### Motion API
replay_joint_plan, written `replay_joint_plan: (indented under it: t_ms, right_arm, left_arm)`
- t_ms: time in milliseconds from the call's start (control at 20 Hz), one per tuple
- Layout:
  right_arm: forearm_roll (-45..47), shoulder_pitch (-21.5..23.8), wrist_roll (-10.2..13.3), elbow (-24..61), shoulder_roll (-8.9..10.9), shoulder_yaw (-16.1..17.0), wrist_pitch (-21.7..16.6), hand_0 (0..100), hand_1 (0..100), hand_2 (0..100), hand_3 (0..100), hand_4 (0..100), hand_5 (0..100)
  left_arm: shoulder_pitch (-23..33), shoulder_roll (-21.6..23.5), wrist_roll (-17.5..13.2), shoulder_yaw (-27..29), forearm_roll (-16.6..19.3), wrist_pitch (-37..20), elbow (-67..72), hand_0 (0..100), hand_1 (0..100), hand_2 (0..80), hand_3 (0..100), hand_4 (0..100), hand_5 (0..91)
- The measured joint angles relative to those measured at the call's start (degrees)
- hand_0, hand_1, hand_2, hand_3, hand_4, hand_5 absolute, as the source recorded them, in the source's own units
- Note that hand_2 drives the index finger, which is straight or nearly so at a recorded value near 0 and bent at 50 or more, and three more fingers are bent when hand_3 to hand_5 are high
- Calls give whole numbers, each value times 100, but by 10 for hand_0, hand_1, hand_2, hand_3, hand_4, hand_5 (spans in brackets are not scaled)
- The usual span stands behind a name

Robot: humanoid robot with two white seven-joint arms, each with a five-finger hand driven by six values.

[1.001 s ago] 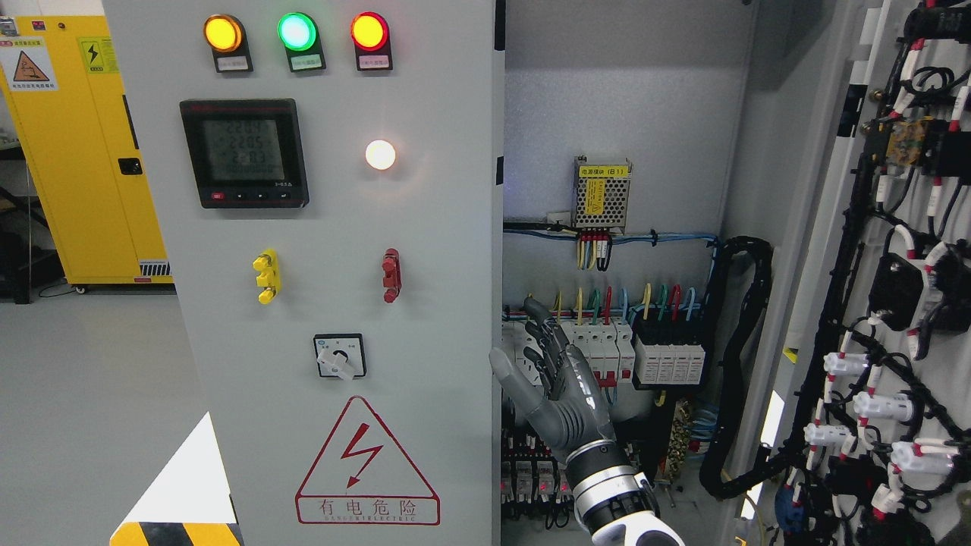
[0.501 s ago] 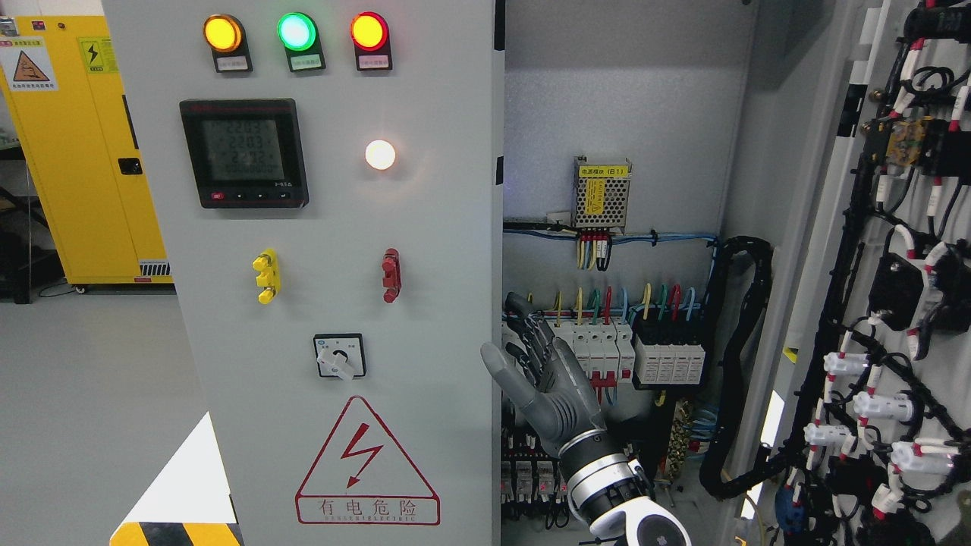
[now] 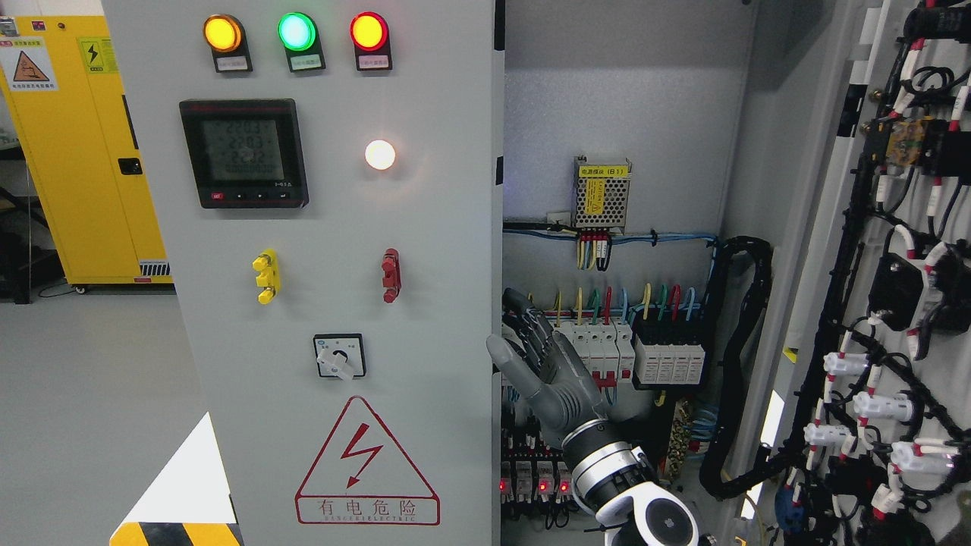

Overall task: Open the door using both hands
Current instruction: 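Hook the right hand's fingers behind the indicator-light door edge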

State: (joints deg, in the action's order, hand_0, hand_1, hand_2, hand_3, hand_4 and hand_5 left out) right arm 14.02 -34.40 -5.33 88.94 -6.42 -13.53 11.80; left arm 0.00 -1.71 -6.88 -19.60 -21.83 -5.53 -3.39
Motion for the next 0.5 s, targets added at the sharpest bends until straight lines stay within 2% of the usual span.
replay_joint_plan:
  t_ms: [350, 501]
  right_arm:
    - [35, -132, -56, -154, -6, 88, 0, 0, 500, 40, 0, 0, 0]
    - [92, -157, -231, -193, -9, 116, 0, 0, 500, 40, 0, 0, 0]
  left_arm:
    - [0, -41, 26, -11, 2, 0, -13, 120, 556, 0, 0, 0, 0]
    - [0, -59, 28, -14, 3, 0, -21, 120, 556, 0, 0, 0, 0]
